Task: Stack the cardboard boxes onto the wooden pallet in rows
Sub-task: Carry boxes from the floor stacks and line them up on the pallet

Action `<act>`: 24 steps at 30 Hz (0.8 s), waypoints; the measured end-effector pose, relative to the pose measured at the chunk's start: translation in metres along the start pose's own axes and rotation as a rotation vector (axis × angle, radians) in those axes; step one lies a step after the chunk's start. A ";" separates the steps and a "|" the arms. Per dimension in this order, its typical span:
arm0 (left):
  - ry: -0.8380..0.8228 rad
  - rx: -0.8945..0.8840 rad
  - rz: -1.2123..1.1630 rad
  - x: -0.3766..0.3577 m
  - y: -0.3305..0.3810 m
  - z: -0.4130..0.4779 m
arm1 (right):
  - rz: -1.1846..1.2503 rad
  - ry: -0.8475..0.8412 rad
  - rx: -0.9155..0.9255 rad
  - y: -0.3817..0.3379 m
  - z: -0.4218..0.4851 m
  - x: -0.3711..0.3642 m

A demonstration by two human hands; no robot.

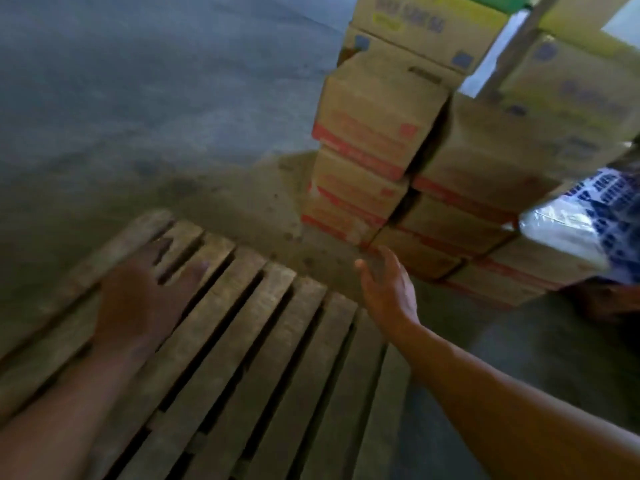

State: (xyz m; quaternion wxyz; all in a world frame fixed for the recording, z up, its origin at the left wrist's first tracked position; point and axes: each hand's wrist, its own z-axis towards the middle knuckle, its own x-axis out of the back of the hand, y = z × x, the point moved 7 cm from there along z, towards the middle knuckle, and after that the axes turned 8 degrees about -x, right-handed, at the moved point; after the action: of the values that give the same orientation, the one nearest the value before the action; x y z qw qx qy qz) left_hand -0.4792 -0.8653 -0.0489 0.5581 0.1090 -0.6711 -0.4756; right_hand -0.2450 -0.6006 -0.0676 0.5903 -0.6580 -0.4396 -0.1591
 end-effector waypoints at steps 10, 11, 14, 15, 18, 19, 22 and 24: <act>-0.323 -0.152 -0.088 -0.303 0.168 0.028 | 0.094 0.149 -0.273 0.191 0.150 0.155; -0.374 -0.142 -0.105 -0.331 0.180 0.028 | 0.095 0.173 -0.295 0.207 0.163 0.172; -0.496 -0.154 -0.123 -0.407 0.218 0.031 | 0.115 0.249 -0.359 0.249 0.196 0.215; -0.518 -0.164 -0.122 -0.429 0.233 0.034 | 0.122 0.279 -0.380 0.262 0.209 0.229; -0.577 -0.242 -0.108 -0.498 0.282 0.041 | 0.136 0.358 -0.436 0.296 0.251 0.265; -0.594 -0.285 -0.121 -0.521 0.300 0.045 | 0.135 0.376 -0.452 0.306 0.268 0.276; -0.631 -0.365 -0.210 -0.592 0.353 0.063 | 0.117 0.423 -0.504 0.334 0.323 0.309; -0.698 -0.395 -0.222 -0.644 0.380 0.069 | 0.105 0.446 -0.516 0.350 0.363 0.329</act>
State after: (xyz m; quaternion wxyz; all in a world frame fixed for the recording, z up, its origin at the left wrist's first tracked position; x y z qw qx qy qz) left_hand -0.1647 -0.1944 -0.1708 0.2526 -0.0962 -0.7002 -0.6608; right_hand 0.0961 -0.1101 -0.1426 0.4934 -0.7562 -0.2108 -0.3744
